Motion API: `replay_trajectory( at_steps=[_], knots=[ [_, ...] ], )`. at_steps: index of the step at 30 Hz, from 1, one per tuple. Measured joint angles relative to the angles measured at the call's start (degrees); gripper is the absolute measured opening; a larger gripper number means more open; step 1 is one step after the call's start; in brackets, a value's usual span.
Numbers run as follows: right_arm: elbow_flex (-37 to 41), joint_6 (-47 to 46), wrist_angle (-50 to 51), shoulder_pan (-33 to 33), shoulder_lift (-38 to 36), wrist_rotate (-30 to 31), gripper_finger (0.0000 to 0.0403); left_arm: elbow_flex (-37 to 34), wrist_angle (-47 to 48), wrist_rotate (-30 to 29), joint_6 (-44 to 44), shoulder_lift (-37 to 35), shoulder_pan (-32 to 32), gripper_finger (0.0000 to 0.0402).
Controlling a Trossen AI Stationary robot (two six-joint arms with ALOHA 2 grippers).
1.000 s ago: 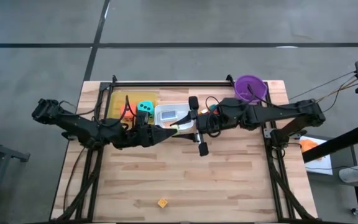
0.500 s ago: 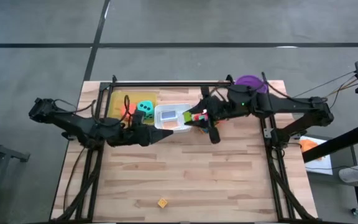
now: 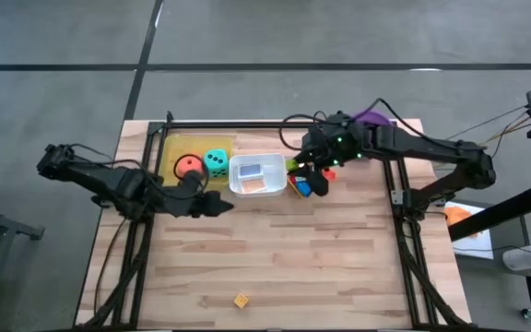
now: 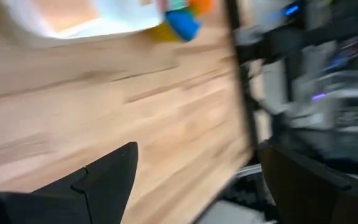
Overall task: Pick & Place Toys
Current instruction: Put the green game piece into the yellow bin
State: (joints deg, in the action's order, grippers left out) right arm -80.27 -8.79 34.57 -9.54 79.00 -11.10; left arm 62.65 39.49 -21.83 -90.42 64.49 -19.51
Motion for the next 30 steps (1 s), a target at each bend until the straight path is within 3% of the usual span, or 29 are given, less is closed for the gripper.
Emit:
replay_trajectory(
  at_steps=[7, 16, 20, 30],
  knots=[
    [9.4, -1.6, 0.4, -4.0, 0.8, 0.7, 0.0134, 0.0, 12.8, 4.5, 3.6, -0.5, 0.0, 0.033],
    [17.8, 11.2, -0.6, -5.7, 0.9, 2.7, 0.0134, -0.1, 15.9, 6.1, 9.3, -0.5, 0.0, 0.033],
    [18.9, 15.7, -0.4, -6.0, 2.5, 6.8, 0.0134, -0.1, 15.9, 6.5, 9.7, -0.5, 0.0, 0.033],
    [17.1, 19.4, -0.5, -8.1, 6.7, 6.3, 0.0134, -0.1, 15.8, 6.9, 9.4, -0.5, 0.0, 0.033]
  ],
)
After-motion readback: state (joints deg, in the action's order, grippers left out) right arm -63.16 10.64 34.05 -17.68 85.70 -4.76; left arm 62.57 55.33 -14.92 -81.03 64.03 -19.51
